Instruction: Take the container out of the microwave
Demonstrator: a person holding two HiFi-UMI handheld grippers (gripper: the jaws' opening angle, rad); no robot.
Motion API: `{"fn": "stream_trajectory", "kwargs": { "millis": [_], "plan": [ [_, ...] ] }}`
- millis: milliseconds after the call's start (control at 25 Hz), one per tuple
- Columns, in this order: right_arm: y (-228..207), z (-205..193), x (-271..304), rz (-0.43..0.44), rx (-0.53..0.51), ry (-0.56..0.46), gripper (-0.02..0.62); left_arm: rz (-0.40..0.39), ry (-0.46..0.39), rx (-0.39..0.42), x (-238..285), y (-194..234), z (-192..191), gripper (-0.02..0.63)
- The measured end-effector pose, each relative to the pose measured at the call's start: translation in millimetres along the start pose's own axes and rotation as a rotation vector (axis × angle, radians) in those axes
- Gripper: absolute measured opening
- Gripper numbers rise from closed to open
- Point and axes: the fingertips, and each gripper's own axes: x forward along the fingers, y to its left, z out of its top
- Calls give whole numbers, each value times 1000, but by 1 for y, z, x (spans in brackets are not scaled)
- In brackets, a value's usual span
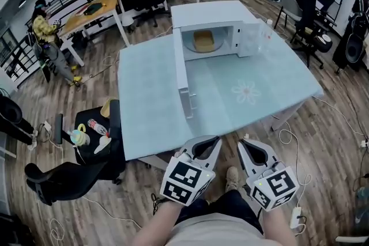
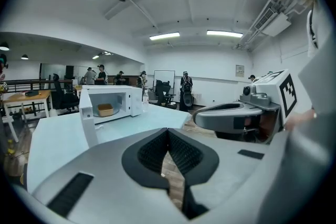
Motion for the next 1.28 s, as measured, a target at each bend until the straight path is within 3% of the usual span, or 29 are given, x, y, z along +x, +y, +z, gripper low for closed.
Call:
{"fn": "stream_trajectory", "kwargs": {
  "millis": [200,680,960,1280],
  "plan": [
    [-57,15,30,26,-18,-13,9,8,-1,24,58,19,27,14],
    [-184,43,95,148,-48,-4,9,133,-9,-20,181,70,77,14],
    [-213,45,116,211,-37,1,9,167,5,-57,218,80,82,14],
    [-226,32,140,230,31,17,9,199,61,-76,221,106,69,14]
  ]
}}
